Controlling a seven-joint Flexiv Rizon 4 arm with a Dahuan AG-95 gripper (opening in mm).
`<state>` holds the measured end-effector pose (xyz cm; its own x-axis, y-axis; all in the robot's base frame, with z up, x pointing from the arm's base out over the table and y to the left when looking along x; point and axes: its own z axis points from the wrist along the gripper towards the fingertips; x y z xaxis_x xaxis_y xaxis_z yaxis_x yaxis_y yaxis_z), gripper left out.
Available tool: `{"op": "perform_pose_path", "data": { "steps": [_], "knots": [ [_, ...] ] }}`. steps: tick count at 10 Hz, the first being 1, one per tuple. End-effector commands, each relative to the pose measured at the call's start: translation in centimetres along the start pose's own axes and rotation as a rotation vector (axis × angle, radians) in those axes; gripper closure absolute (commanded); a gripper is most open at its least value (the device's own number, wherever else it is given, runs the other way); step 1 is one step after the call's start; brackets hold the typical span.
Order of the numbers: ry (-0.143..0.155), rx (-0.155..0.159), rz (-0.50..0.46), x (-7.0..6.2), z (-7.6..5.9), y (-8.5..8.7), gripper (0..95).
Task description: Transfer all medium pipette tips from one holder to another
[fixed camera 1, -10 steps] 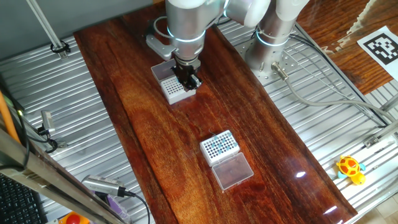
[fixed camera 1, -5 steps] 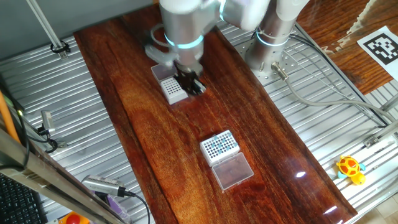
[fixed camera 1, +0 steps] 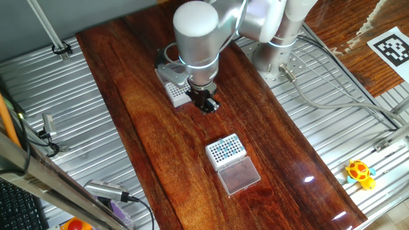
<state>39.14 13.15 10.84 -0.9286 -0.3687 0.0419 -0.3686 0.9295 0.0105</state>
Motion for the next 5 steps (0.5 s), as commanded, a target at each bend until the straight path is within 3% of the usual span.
{"op": "perform_pose_path", "data": {
  "steps": [1, 3, 5],
  "knots": [
    [-0.015, -0.032, -0.018, -1.2, 0.6, 2.8, 95.0],
    [-0.002, -0.015, 0.065, -3.1, 1.5, 7.4, 95.0],
    [-0.005, -0.008, 0.065, -3.5, 1.8, 8.1, 95.0]
  ]
}}
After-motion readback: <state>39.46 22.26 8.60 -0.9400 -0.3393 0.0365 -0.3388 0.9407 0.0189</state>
